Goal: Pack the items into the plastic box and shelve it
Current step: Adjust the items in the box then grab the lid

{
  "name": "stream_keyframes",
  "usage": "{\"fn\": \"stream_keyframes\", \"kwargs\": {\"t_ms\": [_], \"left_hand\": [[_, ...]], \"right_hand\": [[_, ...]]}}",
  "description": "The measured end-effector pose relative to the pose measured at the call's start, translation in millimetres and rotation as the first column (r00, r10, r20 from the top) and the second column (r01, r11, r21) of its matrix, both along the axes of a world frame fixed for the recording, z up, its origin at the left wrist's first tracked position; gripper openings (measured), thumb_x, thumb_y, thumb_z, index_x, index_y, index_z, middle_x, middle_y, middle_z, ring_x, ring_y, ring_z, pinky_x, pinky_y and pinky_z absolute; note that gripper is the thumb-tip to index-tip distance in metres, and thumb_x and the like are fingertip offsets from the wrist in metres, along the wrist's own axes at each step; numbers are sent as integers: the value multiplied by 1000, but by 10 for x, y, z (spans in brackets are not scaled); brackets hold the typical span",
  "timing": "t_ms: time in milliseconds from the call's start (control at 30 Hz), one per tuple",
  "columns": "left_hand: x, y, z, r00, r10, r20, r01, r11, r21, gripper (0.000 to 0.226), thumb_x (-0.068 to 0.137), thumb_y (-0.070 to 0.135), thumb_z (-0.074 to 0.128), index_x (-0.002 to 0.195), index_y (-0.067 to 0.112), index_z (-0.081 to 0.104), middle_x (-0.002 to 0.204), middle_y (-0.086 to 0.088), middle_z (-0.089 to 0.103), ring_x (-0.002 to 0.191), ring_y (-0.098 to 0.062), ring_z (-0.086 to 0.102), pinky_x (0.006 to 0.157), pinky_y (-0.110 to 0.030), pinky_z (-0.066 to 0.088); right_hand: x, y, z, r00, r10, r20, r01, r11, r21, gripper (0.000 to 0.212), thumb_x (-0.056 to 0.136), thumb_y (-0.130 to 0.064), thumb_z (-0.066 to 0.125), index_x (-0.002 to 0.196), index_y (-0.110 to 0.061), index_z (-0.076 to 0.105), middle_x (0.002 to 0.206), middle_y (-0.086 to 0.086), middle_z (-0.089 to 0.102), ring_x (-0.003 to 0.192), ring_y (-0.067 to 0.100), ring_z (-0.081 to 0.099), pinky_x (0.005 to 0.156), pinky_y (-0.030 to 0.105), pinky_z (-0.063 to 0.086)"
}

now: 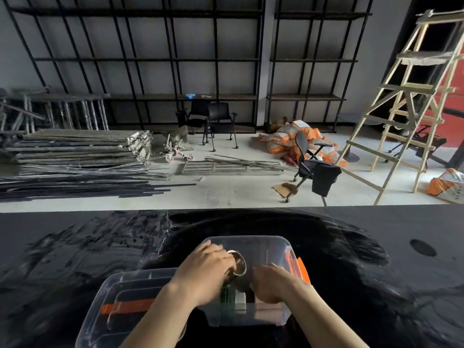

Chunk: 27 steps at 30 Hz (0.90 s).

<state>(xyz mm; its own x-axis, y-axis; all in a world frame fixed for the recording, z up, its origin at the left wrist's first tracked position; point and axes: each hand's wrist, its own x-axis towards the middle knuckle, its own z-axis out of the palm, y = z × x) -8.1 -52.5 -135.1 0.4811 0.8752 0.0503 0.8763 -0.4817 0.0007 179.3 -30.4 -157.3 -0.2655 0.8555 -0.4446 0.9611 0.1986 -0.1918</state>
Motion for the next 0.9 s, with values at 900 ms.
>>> {"fn": "stream_keyframes", "kwargs": {"t_ms": [900], "left_hand": [[-11,-6,-365,434,463,773,-408,866,-290,51,103,7,35,152,20,38,153,5,42,118,2,48,88,-8,37]], "right_hand": [[-342,-43,192,937,-293,-191,225,923,-313,35,90,-43,56,110,-22,75,98,4,74,85,20,73,85,30,57]]}}
